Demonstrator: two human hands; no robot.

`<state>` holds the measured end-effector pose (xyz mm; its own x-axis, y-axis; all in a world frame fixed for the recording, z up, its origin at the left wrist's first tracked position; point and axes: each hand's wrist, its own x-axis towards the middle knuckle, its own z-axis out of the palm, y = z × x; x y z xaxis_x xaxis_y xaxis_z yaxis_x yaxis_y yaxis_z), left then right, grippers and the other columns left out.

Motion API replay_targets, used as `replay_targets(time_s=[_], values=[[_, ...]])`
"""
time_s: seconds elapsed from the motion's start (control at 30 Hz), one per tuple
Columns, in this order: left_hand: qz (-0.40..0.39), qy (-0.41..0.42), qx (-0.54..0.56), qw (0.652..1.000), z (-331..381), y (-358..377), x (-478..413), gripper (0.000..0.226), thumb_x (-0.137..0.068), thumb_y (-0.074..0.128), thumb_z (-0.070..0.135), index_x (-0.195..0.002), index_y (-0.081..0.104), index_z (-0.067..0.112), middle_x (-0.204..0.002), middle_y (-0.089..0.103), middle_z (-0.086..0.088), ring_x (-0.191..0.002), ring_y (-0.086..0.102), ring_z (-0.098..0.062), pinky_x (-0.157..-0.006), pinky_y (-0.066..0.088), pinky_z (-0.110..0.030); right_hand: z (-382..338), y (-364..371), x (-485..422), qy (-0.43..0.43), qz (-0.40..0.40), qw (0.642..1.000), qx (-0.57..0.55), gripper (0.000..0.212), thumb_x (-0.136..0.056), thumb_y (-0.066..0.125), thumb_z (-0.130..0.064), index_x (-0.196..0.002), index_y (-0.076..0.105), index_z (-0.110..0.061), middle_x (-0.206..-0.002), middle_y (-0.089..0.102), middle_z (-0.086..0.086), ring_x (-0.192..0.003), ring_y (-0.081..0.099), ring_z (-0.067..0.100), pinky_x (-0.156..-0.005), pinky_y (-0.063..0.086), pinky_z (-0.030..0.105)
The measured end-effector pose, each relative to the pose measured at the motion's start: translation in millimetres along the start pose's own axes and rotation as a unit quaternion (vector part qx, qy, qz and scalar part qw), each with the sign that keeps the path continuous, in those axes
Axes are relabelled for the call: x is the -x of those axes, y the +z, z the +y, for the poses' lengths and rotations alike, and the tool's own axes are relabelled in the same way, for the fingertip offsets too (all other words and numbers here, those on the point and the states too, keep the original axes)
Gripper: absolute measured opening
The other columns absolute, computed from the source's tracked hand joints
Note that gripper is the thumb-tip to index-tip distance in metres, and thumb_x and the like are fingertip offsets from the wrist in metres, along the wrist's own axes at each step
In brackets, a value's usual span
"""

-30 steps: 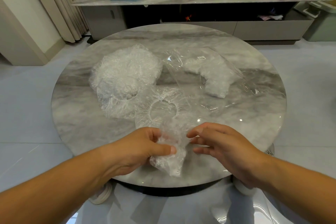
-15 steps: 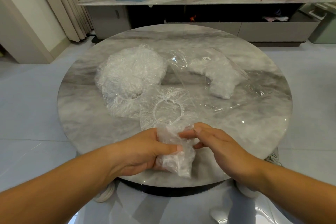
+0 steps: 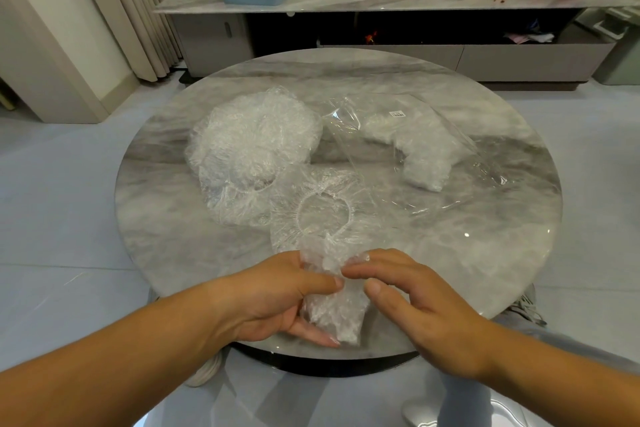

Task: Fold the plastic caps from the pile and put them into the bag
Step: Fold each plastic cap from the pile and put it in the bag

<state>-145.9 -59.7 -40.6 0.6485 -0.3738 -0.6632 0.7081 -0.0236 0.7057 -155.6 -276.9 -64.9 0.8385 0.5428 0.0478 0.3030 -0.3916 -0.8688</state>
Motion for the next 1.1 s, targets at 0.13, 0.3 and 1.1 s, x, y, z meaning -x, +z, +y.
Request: replay_targets(time_s=[0.13,0.3,1.1], values=[[-0.035,-0.03,0.036,0.998,2,-3,0,0.032,-0.097,0.056,0.005,-0.128,0.061,0.007,-0.123,0.07,-0.015,-0.113,0.069,-0.031,-0.093,0.057,-0.052,2,0,2,-0.045,-0.009,0.996,0.083,0.045,-0.102,0.04,-0.053,-0.13,0.067,-0.03,-0.127,0.06,-0.025,-0.129,0.05,0.007,-0.105,0.039,0.019],[-0.105,-0.047,0.127,0.985,7,-14,0,0.029,-0.085,0.067,0.008,-0.113,0.072,0.002,-0.12,0.069,-0.022,-0.106,0.07,-0.035,-0.086,0.06,-0.047,5,0,5,-0.178,-0.037,0.955,0.235,0.04,-0.104,0.045,-0.041,-0.13,0.064,-0.017,-0.122,0.062,-0.006,-0.12,0.053,0.017,-0.097,0.046,0.038],[0.076,0.119,0.021,0.99,16,6,-14,0.043,-0.079,0.074,-0.013,-0.115,0.068,0.01,-0.104,0.074,-0.015,-0.088,0.074,-0.026,-0.069,0.061,-0.033,-5,-10,-4,0.117,0.094,0.972,-0.183,0.043,-0.08,0.052,-0.065,-0.099,0.078,-0.036,-0.134,0.058,-0.016,-0.127,0.055,0.003,-0.102,0.047,0.029]])
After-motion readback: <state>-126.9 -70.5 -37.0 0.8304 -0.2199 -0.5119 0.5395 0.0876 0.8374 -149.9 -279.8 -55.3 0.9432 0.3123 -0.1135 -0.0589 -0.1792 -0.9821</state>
